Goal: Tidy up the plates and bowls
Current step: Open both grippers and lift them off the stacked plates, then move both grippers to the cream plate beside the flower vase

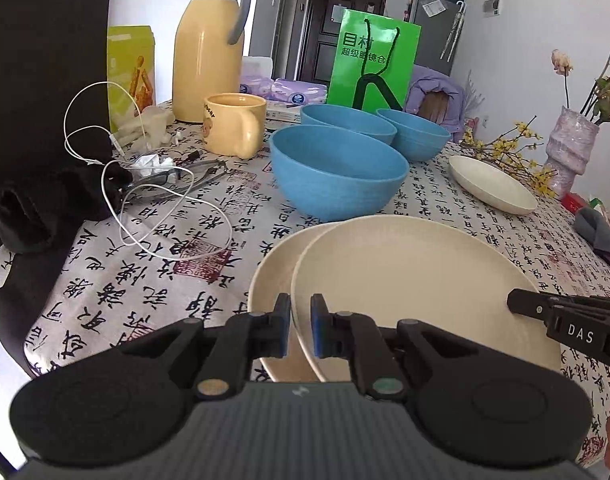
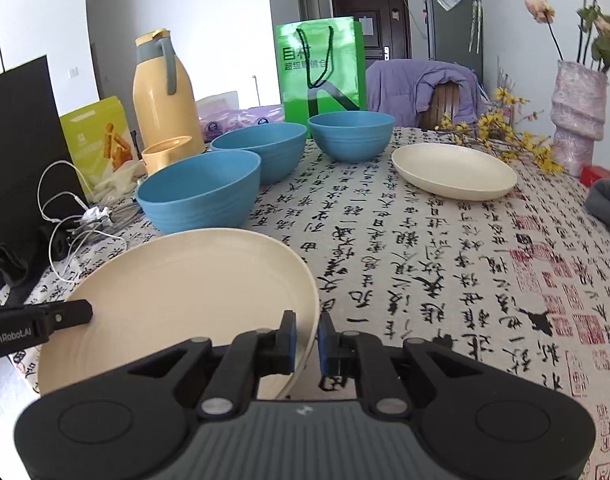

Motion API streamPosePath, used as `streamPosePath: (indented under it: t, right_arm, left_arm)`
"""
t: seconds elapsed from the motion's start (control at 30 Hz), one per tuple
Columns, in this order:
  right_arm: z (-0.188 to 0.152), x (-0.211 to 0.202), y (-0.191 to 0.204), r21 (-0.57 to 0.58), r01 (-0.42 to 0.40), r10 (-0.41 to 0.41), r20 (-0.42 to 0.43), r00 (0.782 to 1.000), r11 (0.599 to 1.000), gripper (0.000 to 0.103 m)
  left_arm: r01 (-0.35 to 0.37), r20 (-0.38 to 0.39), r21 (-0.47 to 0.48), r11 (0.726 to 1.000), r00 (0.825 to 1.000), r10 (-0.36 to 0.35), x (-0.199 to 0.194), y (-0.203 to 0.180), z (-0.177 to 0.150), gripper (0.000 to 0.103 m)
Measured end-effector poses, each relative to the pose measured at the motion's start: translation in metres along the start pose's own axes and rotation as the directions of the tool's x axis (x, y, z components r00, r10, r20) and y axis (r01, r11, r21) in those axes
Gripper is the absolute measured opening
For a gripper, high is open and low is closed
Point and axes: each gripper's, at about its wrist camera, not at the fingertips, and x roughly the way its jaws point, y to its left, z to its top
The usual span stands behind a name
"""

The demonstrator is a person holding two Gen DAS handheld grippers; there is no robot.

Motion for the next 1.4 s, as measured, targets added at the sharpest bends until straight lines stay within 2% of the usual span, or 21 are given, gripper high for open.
streamPosePath:
  t: [0.27,0.37,0.5,0.57,0.6,0.63,0.67,0.73,0.8,0.93,1.03,1.1,1.17,1.3,1.4]
  right_arm:
    - [-0.001,0.018,0.028,-0.074,0.014,-0.015,-0.01,1.0,0.997,0.014]
    - [-0.003,0.022,0.036,-0.115,0.048,-0.048,0.001,0.999,0.992,0.015]
    - [-0.002,0.018,0.031,-0.097,0.034,-0.033,0.009,0.999,0.995,0.016]
    - [-0.001,0.013,0.026,-0.091,0.035,-0.033,0.018,0.999,0.995,0.017]
    - [-0.001,0.01,0.024,-0.085,0.031,-0.029,0.022,0.999,0.996,0.017]
    - [-0.001,0.006,0.02,-0.078,0.024,-0.022,0.026,0.999,0.997,0.017]
    - [-0.001,0.002,0.017,-0.073,0.018,-0.016,0.033,0.999,0.997,0.019]
    - [-0.003,-0.007,0.012,-0.072,0.017,-0.013,0.052,0.999,0.997,0.026]
    - [-0.008,-0.019,0.004,-0.073,0.022,-0.017,0.071,0.997,0.997,0.037]
    - [-0.025,-0.047,-0.02,-0.072,0.075,-0.068,0.105,0.992,0.995,0.048]
    - [-0.04,-0.071,-0.042,-0.045,0.13,-0.123,0.131,0.984,0.99,0.064]
    - [-0.05,-0.086,-0.057,-0.013,0.158,-0.154,0.141,0.978,0.987,0.083]
    - [-0.061,-0.103,-0.069,0.009,0.179,-0.178,0.152,0.972,0.984,0.087]
    - [-0.081,-0.132,-0.089,0.012,0.223,-0.221,0.173,0.96,0.975,0.094]
    - [-0.094,-0.144,-0.104,0.031,0.245,-0.247,0.182,0.952,0.969,0.094]
  left_arm:
    - [-0.032,0.081,0.069,0.997,0.996,0.026,-0.004,-0.001,0.002,0.012]
    - [-0.025,0.078,0.078,0.997,0.997,0.019,-0.004,0.0,0.003,0.012]
    - [-0.022,0.069,0.077,0.997,0.997,0.017,-0.005,-0.001,0.002,0.015]
    - [-0.013,0.065,0.072,0.997,0.998,0.008,-0.007,-0.004,0.001,0.023]
    - [-0.007,0.065,0.068,0.998,0.998,0.002,-0.009,-0.005,0.001,0.039]
    - [0.001,0.068,0.066,0.998,0.998,-0.005,-0.012,-0.008,0.0,0.05]
    - [0.008,0.071,0.067,0.998,0.997,-0.013,-0.014,-0.011,-0.001,0.052]
    - [0.028,0.077,0.073,0.997,0.996,-0.033,-0.019,-0.017,-0.005,0.058]
    - [0.064,0.086,0.086,0.994,0.994,-0.072,-0.024,-0.026,-0.012,0.067]
    - [0.133,0.094,0.112,0.985,0.985,-0.144,-0.036,-0.046,-0.03,0.075]
    - [0.19,0.105,0.138,0.972,0.973,-0.205,-0.047,-0.063,-0.043,0.087]
    - [0.208,0.103,0.166,0.964,0.968,-0.227,-0.052,-0.074,-0.053,0.088]
    - [0.215,0.102,0.174,0.961,0.967,-0.235,-0.057,-0.085,-0.061,0.088]
    - [0.247,0.108,0.172,0.954,0.958,-0.267,-0.068,-0.102,-0.074,0.096]
    - [0.227,0.119,0.204,0.952,0.96,-0.255,-0.071,-0.114,-0.078,0.098]
